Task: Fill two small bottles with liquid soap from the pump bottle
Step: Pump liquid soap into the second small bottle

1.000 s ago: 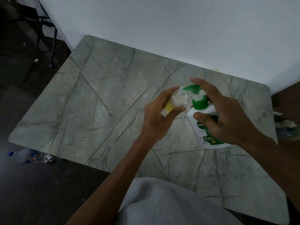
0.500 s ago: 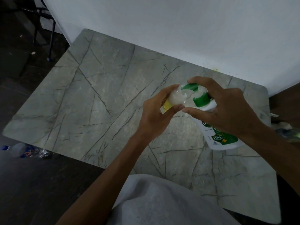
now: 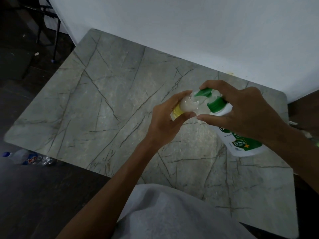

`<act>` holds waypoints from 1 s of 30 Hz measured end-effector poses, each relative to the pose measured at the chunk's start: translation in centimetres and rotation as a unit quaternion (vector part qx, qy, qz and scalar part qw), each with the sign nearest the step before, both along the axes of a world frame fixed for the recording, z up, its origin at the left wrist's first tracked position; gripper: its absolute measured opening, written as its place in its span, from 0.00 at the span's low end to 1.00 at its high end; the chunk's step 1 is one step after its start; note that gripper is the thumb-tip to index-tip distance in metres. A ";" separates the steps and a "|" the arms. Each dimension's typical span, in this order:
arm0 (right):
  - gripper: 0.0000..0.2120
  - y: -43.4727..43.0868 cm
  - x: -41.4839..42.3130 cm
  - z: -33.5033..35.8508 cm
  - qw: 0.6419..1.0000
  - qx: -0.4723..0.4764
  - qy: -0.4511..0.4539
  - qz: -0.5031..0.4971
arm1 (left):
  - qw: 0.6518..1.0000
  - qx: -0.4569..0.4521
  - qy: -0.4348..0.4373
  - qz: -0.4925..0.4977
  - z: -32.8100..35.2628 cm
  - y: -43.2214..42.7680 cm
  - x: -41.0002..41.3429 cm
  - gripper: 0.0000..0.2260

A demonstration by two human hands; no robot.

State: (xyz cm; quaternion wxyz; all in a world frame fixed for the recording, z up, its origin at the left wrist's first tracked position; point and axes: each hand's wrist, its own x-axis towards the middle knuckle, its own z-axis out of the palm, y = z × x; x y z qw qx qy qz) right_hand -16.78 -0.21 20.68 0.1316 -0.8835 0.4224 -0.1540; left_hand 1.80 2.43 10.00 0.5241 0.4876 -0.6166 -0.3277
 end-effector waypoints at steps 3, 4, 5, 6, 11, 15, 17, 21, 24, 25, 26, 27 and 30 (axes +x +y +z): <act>0.28 0.2 0.2 -0.1 1.000 0.007 -0.029 -0.008 | 1.000 -0.002 0.008 -0.004 0.1 0.0 -0.1 0.24; 0.27 0.2 0.2 -0.1 0.999 0.012 -0.042 -0.013 | 1.000 -0.004 0.007 -0.005 0.1 0.0 -0.2 0.24; 0.26 0.2 0.3 -0.1 0.998 0.018 -0.050 -0.016 | 1.000 -0.004 0.008 -0.006 0.0 0.0 -0.3 0.24; 0.26 0.2 0.3 0.0 0.998 0.023 -0.053 -0.018 | 1.000 -0.001 0.011 -0.008 0.0 0.1 -0.3 0.24; 0.29 -0.2 0.3 0.5 1.000 0.015 -0.006 0.001 | 1.000 0.003 0.004 -0.005 -0.3 0.1 -0.3 0.24; 0.31 -0.2 0.2 0.3 1.000 0.011 0.003 0.001 | 1.000 0.002 0.012 0.001 -0.3 -0.1 0.0 0.23; 0.29 -0.1 0.2 0.1 1.000 0.005 -0.016 -0.005 | 1.000 -0.004 0.012 0.000 -0.2 -0.1 0.0 0.23; 0.26 0.3 0.5 -0.2 0.998 0.018 -0.049 -0.025 | 1.000 -0.014 0.006 -0.003 -0.2 0.1 -0.2 0.24; 0.28 0.1 0.5 0.0 1.000 0.014 -0.020 -0.019 | 1.000 -0.009 0.004 -0.010 -0.4 0.2 -0.2 0.24; 0.29 0.1 0.5 0.1 1.000 0.015 -0.006 -0.019 | 1.000 -0.007 0.004 -0.009 -0.5 0.2 -0.2 0.24; 0.30 0.1 0.5 0.1 1.000 0.017 0.005 -0.020 | 1.000 -0.004 0.006 -0.008 -0.5 0.2 -0.2 0.24; 0.31 0.1 0.6 0.1 1.000 0.018 0.012 -0.020 | 1.000 -0.001 0.010 -0.007 -0.6 0.3 -0.2 0.25; 0.30 0.4 0.6 -0.1 1.000 0.019 -0.002 -0.024 | 1.000 0.003 0.019 -0.006 -0.7 0.3 -0.1 0.24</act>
